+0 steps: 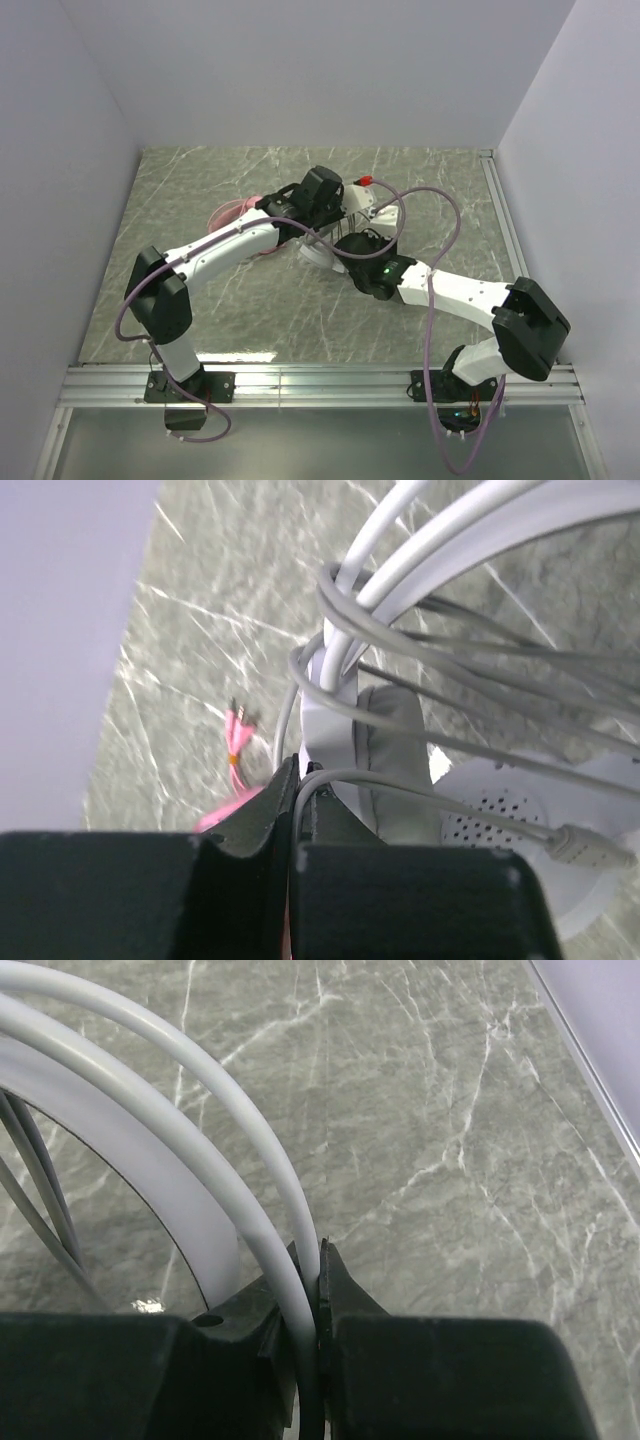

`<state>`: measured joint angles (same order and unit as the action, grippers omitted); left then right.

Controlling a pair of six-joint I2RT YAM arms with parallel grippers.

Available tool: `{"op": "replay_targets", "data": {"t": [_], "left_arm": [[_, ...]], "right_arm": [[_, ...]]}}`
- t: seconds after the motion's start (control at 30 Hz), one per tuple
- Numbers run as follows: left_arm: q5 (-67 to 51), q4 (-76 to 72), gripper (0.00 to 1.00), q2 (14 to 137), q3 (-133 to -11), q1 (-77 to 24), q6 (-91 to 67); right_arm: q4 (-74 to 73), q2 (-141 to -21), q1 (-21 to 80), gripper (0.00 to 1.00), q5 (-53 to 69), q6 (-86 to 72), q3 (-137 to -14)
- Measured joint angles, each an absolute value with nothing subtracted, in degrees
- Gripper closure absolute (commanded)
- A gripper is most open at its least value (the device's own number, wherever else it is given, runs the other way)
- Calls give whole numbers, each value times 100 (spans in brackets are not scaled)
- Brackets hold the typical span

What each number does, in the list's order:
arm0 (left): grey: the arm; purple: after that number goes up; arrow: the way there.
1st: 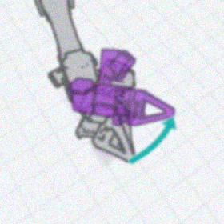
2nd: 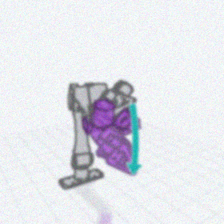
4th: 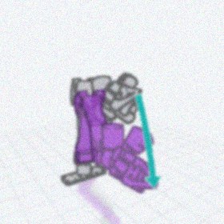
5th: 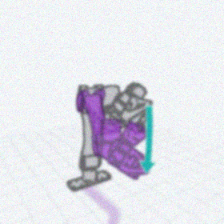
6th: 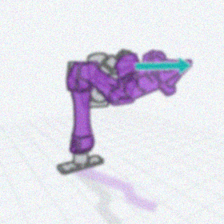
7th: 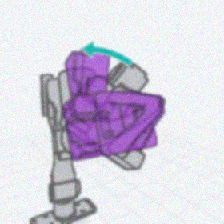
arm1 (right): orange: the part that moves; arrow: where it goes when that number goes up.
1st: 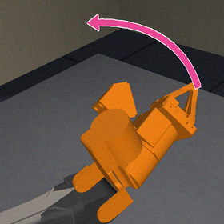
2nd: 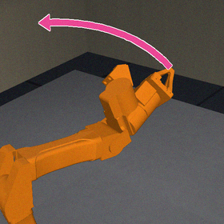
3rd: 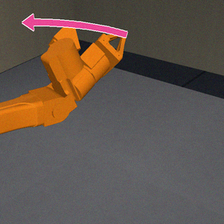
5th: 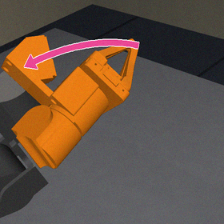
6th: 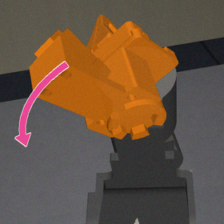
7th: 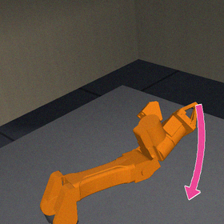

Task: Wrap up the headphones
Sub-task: Wrap the headphone cable with the left arm

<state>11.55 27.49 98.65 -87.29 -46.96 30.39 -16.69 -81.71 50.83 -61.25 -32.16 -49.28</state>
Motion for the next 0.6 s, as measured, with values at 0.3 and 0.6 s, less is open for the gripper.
{"op": "replay_targets", "data": {"t": [0.3, 0.6], "left_arm": [[513, 3428, 100, 10116, -9327, -4576, 3175], [-687, 5000, 100, 10665, -10556, -4624, 2222]], "right_arm": [[-1608, -8119, 5081, 100, -6167, -3181, -4934], [-1817, -8149, 5059, 100, -5878, -2694, -4987]]}}
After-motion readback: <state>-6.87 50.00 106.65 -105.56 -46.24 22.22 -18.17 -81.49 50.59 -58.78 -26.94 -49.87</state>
